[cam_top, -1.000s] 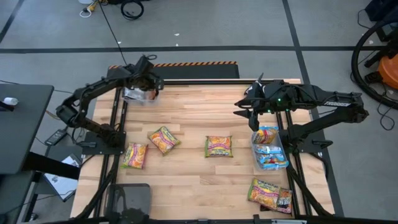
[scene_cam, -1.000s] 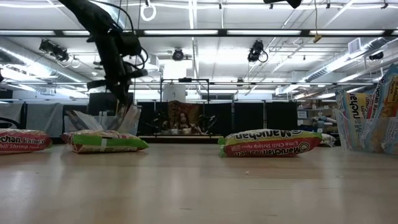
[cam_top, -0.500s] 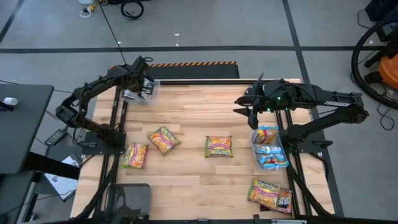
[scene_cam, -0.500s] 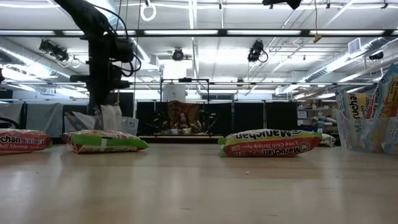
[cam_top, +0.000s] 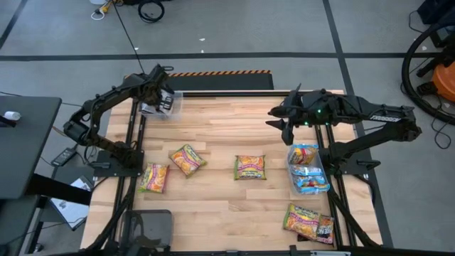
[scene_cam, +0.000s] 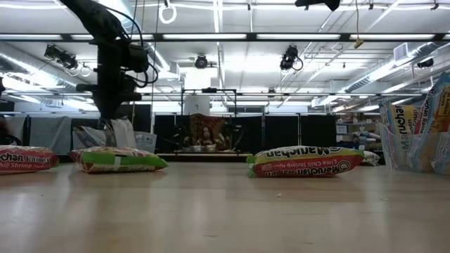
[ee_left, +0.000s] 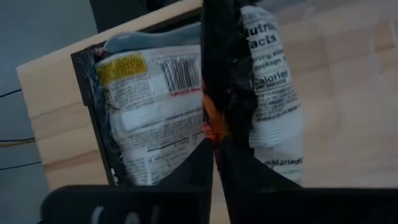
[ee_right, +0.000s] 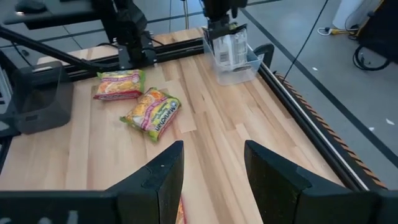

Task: Sort Maruchan noodles
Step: Put the black noodle pack into the top transparent bin

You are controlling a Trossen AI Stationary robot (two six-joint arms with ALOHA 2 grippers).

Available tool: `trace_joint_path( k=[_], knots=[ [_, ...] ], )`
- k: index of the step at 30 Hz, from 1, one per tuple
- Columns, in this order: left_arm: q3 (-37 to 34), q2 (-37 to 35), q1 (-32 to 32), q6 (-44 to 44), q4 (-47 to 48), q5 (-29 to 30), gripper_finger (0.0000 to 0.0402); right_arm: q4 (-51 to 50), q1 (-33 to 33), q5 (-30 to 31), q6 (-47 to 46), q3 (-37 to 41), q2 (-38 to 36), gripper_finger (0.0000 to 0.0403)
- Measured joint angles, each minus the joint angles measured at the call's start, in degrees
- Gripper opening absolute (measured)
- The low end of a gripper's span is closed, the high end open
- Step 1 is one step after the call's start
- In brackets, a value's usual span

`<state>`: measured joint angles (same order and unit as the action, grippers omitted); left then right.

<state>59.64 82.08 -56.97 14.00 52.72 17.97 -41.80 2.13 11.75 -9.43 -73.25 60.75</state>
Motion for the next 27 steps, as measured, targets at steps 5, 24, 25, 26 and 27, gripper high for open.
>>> trace_joint_path(
  k=[5, 24, 25, 26, 27],
  knots=[
    [0.02, 0.00, 0.66, -1.97, 1.63, 0.30, 0.0069, -0.02, 1.91, -1.16, 0.07, 0.00, 0.07, 0.0174],
    [12.14, -0.10, 10.56, 8.33, 28.05, -0.28, 0.0024, -1.27, 4.06, -1.36, 3.03, 0.59, 0.08, 0.0174],
    [14.16, -0.48, 12.16, 9.15, 27.87, -2.12, 0.0024, -2.71, 4.06, -1.27, 2.89, 0.61, 0.09, 0.0174],
    [15.98, -1.11, 13.95, 9.27, 26.82, -3.57, 0.0023, -4.53, 4.15, -0.82, 2.26, 0.61, 0.09, 0.0174],
    [17.66, -1.79, 15.99, 9.26, 25.12, -4.40, 0.0023, -6.51, 4.43, 0.07, 1.26, 0.61, 0.15, 0.0174]
  ],
)
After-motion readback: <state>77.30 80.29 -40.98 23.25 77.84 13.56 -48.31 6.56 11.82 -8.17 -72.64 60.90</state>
